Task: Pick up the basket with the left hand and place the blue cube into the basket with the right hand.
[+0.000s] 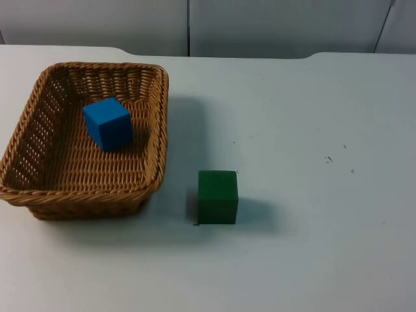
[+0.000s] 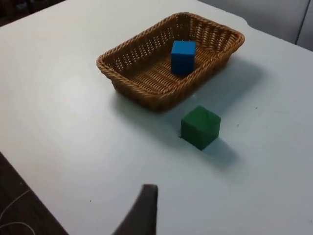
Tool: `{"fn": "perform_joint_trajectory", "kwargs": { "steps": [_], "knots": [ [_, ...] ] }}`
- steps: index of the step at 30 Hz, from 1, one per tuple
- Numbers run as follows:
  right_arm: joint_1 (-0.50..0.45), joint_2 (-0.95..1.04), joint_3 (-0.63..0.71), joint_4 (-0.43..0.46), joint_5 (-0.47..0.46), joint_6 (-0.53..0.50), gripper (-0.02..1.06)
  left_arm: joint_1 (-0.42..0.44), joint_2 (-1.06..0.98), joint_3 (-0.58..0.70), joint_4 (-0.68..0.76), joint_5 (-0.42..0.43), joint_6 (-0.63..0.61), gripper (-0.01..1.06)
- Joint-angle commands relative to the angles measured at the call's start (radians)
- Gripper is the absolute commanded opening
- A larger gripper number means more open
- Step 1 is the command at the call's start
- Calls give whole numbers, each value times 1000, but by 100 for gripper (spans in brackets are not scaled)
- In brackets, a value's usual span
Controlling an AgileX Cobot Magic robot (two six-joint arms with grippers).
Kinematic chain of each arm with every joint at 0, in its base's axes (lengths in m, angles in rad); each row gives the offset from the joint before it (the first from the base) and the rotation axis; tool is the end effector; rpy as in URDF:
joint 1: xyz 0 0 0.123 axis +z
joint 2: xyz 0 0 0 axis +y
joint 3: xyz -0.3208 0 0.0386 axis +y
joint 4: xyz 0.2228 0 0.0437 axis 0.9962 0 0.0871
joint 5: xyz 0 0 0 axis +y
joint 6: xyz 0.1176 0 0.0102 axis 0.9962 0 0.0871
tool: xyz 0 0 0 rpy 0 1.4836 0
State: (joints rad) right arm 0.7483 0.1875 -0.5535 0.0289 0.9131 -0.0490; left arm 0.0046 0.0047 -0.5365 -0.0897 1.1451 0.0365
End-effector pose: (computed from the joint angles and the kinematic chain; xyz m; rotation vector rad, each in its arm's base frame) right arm -0.0091 -0.0047 0.2888 -0.7976 1.9028 0.4714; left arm -0.0489 -0.0099 0.2548 0.0439 2.0941 -0.0832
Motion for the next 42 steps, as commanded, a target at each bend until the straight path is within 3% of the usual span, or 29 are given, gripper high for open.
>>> {"fn": "perform_joint_trajectory", "kwargs": {
  "steps": [1,7,11,20,42],
  "knots": [
    [4,-79,19,0,53,27,89,3,-5,-6,0,-16,-21,91],
    [4,-174,17,0,77,57,89,3,-5,11,0,-44,-21,91],
    [4,-188,20,-35,210,106,89,3,-5,25,0,-70,-21,91],
    [4,-188,43,-38,165,102,89,3,-5,25,0,-70,-21,91],
    [4,-188,44,-29,165,99,91,3,-5,26,-4,-70,-18,94]
  ]
}}
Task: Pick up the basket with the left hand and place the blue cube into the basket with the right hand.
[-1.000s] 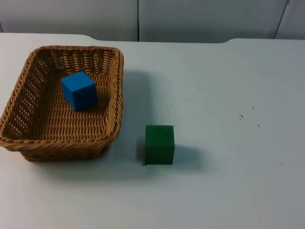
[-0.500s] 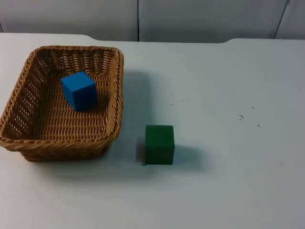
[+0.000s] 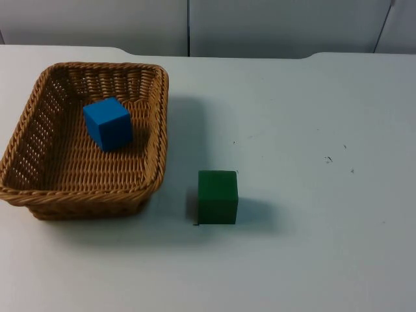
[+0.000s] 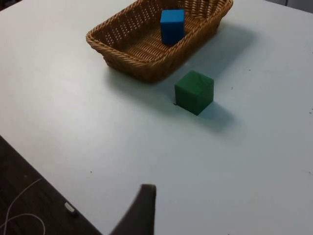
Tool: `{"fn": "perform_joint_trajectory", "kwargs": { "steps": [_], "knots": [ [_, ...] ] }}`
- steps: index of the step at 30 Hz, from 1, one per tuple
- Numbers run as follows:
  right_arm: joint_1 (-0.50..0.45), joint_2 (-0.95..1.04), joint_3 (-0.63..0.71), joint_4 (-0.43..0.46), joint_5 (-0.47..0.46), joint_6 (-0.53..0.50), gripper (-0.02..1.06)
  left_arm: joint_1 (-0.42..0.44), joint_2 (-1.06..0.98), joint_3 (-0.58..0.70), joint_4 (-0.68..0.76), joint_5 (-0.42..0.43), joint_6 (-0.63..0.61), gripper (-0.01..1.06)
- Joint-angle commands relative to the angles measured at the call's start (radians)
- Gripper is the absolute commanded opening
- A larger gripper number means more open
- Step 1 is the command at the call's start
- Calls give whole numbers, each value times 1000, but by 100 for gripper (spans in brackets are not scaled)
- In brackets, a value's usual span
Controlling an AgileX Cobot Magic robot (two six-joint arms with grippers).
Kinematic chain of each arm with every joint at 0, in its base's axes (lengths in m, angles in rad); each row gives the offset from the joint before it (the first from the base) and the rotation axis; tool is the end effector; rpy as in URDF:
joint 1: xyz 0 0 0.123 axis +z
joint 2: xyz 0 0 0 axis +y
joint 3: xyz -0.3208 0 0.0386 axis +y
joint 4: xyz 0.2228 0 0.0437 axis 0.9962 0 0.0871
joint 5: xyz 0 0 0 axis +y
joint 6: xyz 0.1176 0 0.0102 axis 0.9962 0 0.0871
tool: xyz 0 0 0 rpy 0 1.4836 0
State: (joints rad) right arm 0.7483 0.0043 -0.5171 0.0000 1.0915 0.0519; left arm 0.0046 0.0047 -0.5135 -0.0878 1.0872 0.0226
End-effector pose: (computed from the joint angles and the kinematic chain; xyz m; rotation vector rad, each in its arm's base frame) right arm -0.0322 -0.0299 0.2546 -0.7163 1.9733 0.4898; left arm -0.0435 -0.0094 0.2544 0.0245 2.0598 -0.0885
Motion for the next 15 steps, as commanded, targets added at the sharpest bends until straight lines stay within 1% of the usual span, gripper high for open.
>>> {"fn": "perform_joint_trajectory", "kwargs": {
  "steps": [1,2,3,5,15],
  "knots": [
    [4,-4,8,0,-14,-2,92,3,-5,3,-6,-12,-5,98],
    [4,-4,8,0,-14,-2,99,3,-5,3,-6,-12,-5,104],
    [4,-4,8,0,-14,-2,99,3,-5,3,-6,-12,-5,104],
    [4,-4,8,0,-14,-2,105,3,-5,3,-6,-12,-5,105],
    [4,-4,8,-7,-14,2,105,3,-5,3,-6,-12,-5,105]
  ]
}}
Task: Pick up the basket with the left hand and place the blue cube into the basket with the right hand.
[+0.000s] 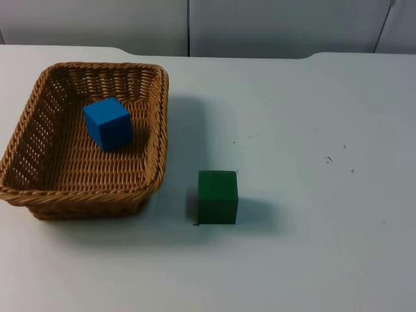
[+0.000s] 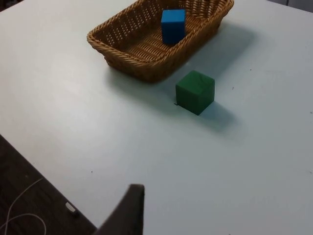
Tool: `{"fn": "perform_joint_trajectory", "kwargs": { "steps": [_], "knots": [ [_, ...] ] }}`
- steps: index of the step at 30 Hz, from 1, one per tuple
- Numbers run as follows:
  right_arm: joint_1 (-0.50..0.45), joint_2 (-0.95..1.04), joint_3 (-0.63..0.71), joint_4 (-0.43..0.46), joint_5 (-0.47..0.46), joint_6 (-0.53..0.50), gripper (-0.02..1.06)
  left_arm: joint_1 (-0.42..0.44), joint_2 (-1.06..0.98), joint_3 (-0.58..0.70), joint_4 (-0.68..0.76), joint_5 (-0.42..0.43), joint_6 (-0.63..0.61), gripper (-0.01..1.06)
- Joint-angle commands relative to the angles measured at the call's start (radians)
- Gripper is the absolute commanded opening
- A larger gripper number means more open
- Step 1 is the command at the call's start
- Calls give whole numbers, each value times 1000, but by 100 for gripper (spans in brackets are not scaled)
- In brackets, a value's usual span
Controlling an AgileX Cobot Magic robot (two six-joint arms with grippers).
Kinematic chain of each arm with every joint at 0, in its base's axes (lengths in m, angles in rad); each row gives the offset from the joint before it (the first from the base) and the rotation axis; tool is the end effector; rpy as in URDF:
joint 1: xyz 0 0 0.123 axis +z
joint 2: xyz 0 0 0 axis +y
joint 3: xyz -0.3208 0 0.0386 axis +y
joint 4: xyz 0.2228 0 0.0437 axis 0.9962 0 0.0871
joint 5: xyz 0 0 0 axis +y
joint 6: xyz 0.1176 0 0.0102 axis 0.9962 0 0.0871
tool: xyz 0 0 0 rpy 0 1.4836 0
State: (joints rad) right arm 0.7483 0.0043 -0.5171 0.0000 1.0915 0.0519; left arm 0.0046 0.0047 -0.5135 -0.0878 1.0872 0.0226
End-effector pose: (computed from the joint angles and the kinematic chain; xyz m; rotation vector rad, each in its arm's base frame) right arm -0.0322 -0.0299 0.2546 -0.7163 1.9733 0.4898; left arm -0.0435 -0.0094 0.2544 0.0245 2.0598 -0.0885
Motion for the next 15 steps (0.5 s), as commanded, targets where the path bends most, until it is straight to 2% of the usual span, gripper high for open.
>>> {"fn": "perform_joint_trajectory", "kwargs": {
  "steps": [1,15],
  "knots": [
    [4,-4,8,-7,-14,4,105,3,-5,3,-6,-12,-5,105],
    [4,-4,8,0,-14,-7,105,3,-5,3,-6,-12,-5,105]
  ]
}}
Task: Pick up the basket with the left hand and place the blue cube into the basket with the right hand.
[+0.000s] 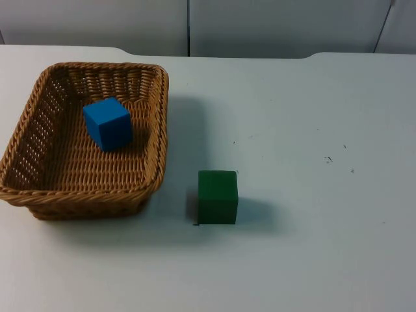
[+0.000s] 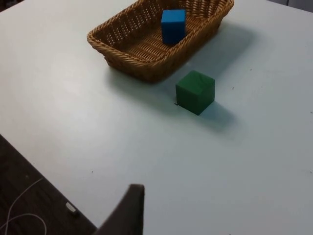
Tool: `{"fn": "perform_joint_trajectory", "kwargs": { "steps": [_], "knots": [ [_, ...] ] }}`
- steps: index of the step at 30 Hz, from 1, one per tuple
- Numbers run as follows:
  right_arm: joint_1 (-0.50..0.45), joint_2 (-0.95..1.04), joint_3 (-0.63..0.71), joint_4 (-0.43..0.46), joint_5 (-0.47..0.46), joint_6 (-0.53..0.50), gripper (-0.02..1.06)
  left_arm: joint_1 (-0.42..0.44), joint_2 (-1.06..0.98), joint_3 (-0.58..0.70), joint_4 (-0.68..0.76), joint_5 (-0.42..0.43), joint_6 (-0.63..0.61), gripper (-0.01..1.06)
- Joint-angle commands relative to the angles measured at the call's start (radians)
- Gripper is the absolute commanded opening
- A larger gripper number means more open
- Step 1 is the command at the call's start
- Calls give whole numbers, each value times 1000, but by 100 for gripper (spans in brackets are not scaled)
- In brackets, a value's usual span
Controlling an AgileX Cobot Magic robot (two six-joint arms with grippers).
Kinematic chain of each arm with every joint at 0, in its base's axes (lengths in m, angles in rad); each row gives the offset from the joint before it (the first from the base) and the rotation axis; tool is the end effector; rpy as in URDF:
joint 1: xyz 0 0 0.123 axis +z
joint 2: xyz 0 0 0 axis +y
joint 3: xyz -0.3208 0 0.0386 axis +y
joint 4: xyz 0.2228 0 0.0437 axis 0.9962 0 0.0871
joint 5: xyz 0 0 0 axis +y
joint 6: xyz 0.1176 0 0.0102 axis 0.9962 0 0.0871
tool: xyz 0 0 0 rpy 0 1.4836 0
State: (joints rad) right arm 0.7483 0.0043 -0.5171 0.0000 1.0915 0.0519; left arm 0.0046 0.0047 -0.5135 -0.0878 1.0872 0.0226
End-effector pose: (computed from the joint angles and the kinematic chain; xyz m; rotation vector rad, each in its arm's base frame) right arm -0.0322 -0.0299 0.2546 -0.7163 1.9733 0.4898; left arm -0.0435 -0.0094 0.2544 0.0245 2.0598 -0.0885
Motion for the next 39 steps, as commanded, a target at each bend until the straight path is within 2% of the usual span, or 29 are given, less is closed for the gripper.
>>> {"fn": "perform_joint_trajectory", "kwargs": {
  "steps": [1,5,39],
  "knots": [
    [4,-4,8,0,-14,-7,105,3,-5,3,-6,-12,-5,105],
    [4,-4,8,0,-14,-41,105,3,-5,3,-6,-12,-5,105],
    [4,-4,8,0,-14,-41,105,3,-5,3,-11,-12,4,105]
  ]
}}
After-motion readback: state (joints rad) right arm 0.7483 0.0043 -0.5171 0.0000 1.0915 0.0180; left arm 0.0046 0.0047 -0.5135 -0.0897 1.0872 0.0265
